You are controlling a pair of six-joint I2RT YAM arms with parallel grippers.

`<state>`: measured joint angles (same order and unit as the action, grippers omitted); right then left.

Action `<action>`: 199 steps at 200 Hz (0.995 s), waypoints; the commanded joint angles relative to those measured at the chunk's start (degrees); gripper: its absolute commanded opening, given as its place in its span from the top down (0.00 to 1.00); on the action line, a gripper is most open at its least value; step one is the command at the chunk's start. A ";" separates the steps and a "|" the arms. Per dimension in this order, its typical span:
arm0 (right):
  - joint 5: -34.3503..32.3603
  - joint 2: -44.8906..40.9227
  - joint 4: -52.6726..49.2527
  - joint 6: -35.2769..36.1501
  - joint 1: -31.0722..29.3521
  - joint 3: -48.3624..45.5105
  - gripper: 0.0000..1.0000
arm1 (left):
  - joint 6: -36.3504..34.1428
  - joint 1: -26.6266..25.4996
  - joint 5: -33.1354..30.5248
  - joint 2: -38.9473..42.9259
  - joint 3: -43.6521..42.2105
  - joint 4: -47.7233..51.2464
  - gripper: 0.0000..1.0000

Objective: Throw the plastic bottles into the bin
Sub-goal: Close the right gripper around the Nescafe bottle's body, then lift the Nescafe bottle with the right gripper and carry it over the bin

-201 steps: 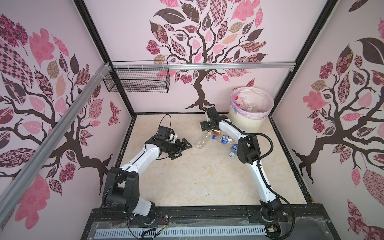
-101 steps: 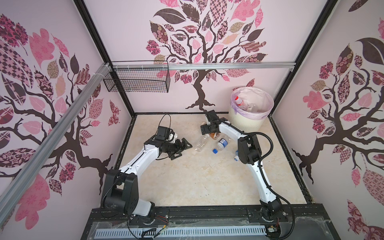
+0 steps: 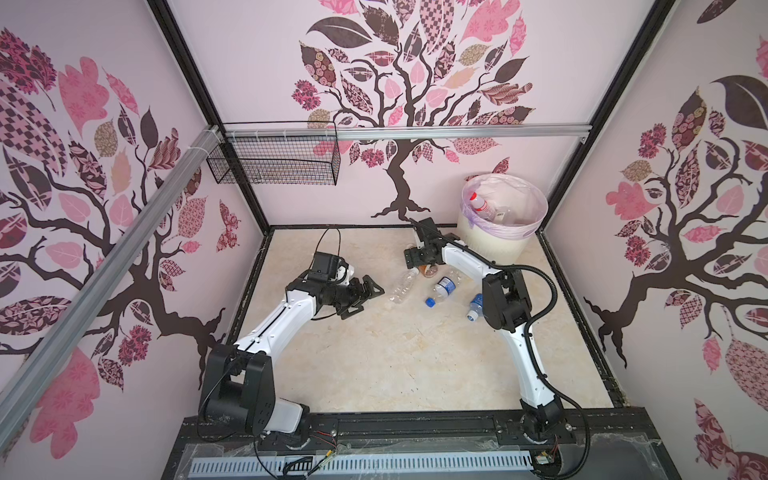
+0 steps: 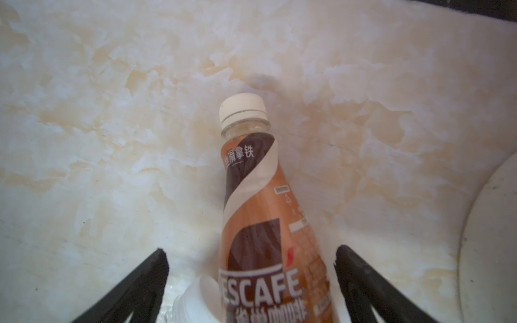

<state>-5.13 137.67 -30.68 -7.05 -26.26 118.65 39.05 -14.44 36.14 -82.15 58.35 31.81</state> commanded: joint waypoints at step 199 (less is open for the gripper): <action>-3.40 -4.75 -1.48 2.39 -0.15 -0.87 0.51 | 0.93 0.11 2.05 1.79 -1.18 -4.20 0.02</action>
<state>-8.16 136.33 -29.98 -4.47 -26.26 114.54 39.46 -14.44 37.80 -82.15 58.22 29.45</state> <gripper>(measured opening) 0.571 0.983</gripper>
